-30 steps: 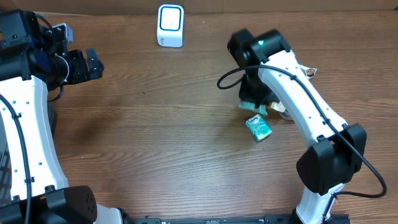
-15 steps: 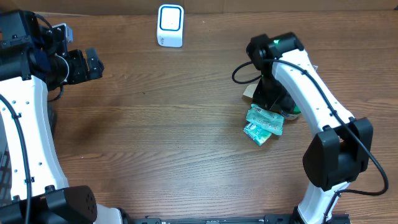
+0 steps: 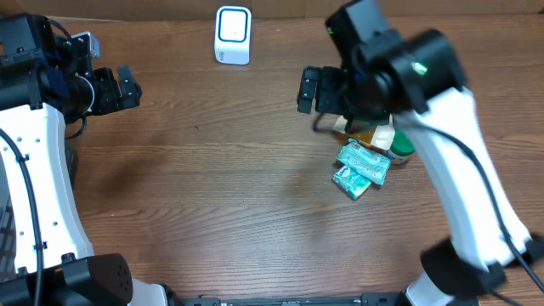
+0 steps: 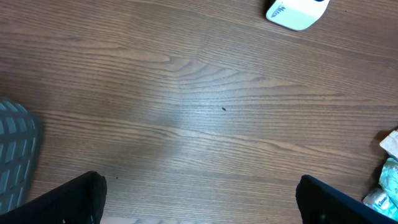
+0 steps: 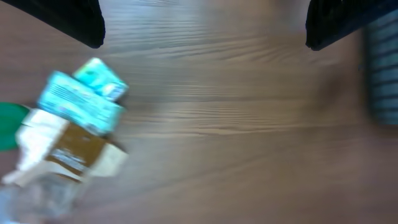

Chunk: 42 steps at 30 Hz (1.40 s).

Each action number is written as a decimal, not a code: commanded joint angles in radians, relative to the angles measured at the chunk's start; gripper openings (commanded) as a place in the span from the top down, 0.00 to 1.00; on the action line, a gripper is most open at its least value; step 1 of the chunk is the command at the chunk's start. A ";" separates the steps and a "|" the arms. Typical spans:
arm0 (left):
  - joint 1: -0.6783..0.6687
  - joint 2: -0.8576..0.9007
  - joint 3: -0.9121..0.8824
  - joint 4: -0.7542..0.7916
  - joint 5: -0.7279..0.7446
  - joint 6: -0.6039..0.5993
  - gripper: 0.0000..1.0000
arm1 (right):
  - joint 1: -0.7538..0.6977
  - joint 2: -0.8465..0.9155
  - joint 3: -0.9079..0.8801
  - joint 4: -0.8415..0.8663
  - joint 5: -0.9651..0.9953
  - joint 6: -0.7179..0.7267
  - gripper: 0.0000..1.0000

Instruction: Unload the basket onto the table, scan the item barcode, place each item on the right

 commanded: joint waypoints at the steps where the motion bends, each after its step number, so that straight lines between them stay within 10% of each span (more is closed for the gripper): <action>1: 0.003 0.003 0.021 0.002 -0.001 -0.016 0.00 | 0.002 -0.074 0.029 -0.013 -0.072 -0.028 0.00; 24: 0.003 0.003 0.021 0.002 -0.001 -0.016 0.00 | -0.057 -0.427 -0.069 0.006 0.173 -0.071 0.00; 42: 0.003 0.003 0.021 0.002 -0.001 -0.016 0.01 | -0.386 -1.154 -1.260 0.830 0.150 -0.146 0.00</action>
